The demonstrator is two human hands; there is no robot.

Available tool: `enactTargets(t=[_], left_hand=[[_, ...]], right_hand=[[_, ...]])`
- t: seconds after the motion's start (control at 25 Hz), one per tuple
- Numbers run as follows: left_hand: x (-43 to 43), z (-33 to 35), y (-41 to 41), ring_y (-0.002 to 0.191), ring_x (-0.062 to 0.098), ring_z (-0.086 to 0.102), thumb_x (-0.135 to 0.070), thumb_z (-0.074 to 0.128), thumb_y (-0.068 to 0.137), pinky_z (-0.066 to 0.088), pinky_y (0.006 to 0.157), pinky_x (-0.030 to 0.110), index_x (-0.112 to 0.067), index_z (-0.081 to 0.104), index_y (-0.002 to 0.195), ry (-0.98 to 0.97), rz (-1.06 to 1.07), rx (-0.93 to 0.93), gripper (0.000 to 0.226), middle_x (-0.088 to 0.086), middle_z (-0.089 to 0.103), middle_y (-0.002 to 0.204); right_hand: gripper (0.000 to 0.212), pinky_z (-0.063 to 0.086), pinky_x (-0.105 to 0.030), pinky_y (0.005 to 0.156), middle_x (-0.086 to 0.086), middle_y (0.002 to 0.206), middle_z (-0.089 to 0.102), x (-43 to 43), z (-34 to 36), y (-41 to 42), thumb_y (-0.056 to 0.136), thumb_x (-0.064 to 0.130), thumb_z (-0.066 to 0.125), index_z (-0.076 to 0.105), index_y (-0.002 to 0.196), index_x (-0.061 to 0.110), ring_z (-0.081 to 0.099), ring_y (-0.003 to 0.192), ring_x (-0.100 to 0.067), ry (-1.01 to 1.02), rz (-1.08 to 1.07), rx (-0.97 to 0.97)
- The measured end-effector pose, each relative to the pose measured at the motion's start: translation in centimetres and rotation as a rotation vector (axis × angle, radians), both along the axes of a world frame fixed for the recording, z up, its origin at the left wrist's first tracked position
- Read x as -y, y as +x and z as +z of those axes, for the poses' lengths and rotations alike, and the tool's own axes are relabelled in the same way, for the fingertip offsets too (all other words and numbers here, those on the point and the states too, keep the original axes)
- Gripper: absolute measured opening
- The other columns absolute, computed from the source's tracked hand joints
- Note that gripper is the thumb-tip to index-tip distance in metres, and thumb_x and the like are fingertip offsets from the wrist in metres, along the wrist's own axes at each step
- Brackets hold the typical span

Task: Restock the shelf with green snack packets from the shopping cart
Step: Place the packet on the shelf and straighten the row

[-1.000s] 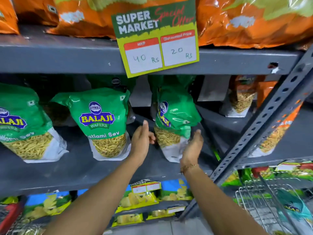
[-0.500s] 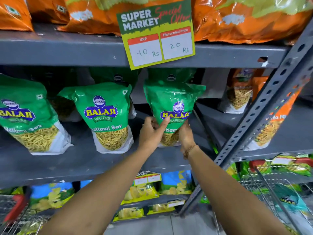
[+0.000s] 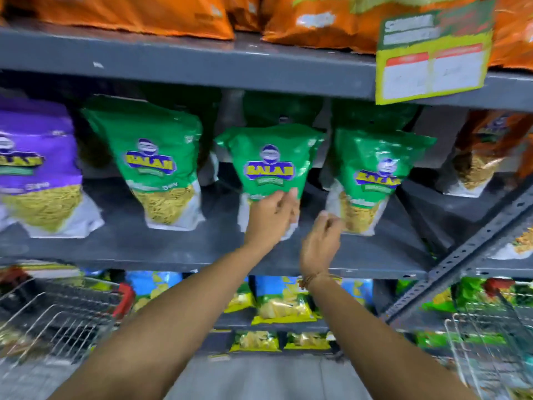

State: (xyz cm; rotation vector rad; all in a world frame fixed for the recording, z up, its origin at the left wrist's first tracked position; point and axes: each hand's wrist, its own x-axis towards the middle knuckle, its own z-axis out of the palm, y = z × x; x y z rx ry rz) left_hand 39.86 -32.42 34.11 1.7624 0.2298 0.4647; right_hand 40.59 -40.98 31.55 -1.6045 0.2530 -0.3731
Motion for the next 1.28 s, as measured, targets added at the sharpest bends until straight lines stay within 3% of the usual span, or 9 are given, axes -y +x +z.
enactTargets(t=[0.12,0.24,0.4,0.52,0.6,0.72,0.84,1.04,1.28], left_hand=[[-9.6,1.1,-4.3,0.061,0.023,0.051,-0.035,0.04,0.089,0.043,0.064,0.04,-0.016,0.056,0.07,-0.026,0.517,0.231,0.031,0.01,0.057,0.061],[-20.2,2.3,-5.5,0.098,0.038,0.054,-0.013,0.041,0.092,0.04,0.091,0.045,0.01,0.05,0.106,-0.099,0.834,0.333,0.029,0.034,0.056,0.105],[-27.0,3.4,-3.8,0.099,0.02,0.055,-0.014,0.037,0.096,0.046,0.086,0.019,0.003,0.044,0.123,-0.319,0.541,0.206,0.033,0.013,0.061,0.114],[-29.4,3.6,-2.5,0.064,0.0,0.055,-0.006,0.043,0.093,0.043,0.065,0.015,-0.013,0.056,0.084,-0.491,0.402,0.267,0.017,-0.009,0.068,0.069],[-30.5,2.5,-2.7,0.066,0.0,0.05,-0.008,0.046,0.093,0.04,0.069,0.017,-0.02,0.055,0.075,-0.47,0.394,0.286,0.023,-0.006,0.059,0.072],[-31.0,-0.1,-3.6,0.078,-0.01,0.06,-0.023,0.048,0.092,0.045,0.075,0.011,-0.026,0.061,0.088,-0.397,0.262,0.275,0.014,-0.019,0.065,0.089],[-30.7,-3.0,-5.2,0.096,-0.002,0.062,-0.025,0.062,0.082,0.05,0.089,0.023,-0.034,0.053,0.108,-0.179,-0.035,0.019,0.029,-0.015,0.065,0.106],[-29.5,-4.1,-6.7,0.105,0.015,0.061,-0.036,0.073,0.071,0.05,0.091,0.035,-0.032,0.053,0.107,-0.144,0.005,-0.077,0.042,0.003,0.066,0.115],[-22.8,-5.4,-10.7,0.06,0.018,0.039,-0.057,0.049,0.079,0.035,0.059,0.034,-0.026,0.034,0.062,0.307,0.4,0.113,0.038,-0.003,0.039,0.059]], right_hand=[[0.021,0.036,-0.023,0.064,-0.005,0.074,0.056,-10.2,1.4,-3.6,0.096,0.017,0.045,0.056,0.079,0.012,0.046,0.065,-0.006,-0.041,0.472,0.15],[0.024,0.041,-0.024,0.091,-0.017,0.106,0.063,-18.9,4.9,-2.4,0.096,0.014,0.046,0.059,0.109,0.0,0.051,0.095,-0.006,0.008,0.557,0.206],[0.022,0.038,-0.034,0.08,-0.025,0.095,0.062,-22.8,7.9,2.3,0.094,0.009,0.047,0.058,0.104,-0.008,0.048,0.087,-0.021,0.087,0.434,0.16],[0.018,0.035,-0.037,0.079,-0.009,0.075,0.055,-23.2,8.7,3.9,0.091,-0.001,0.047,0.062,0.081,0.004,0.045,0.082,-0.023,0.409,0.442,0.056],[0.025,0.039,-0.04,0.084,-0.006,0.078,0.058,-23.4,8.3,3.8,0.094,0.006,0.046,0.059,0.076,0.017,0.049,0.089,-0.024,0.475,0.464,0.065],[0.029,0.047,-0.021,0.095,0.004,0.112,0.063,-22.6,5.2,1.9,0.097,0.033,0.038,0.056,0.113,0.016,0.06,0.108,-0.003,0.36,0.672,0.125],[0.027,0.045,0.003,0.075,0.024,0.116,0.052,-21.9,0.0,-0.8,0.095,0.027,0.045,0.039,0.121,0.031,0.055,0.096,0.026,0.134,0.868,0.128],[0.021,0.053,-0.016,0.089,0.015,0.109,0.065,-21.8,-1.6,-2.0,0.093,0.018,0.053,0.057,0.107,0.033,0.063,0.101,0.005,0.04,0.954,0.1],[0.041,0.028,-0.026,0.06,-0.001,0.06,0.041,-15.0,-2.1,-2.8,0.095,0.039,0.041,0.041,0.059,0.018,0.04,0.062,-0.014,-0.22,0.188,0.144]])
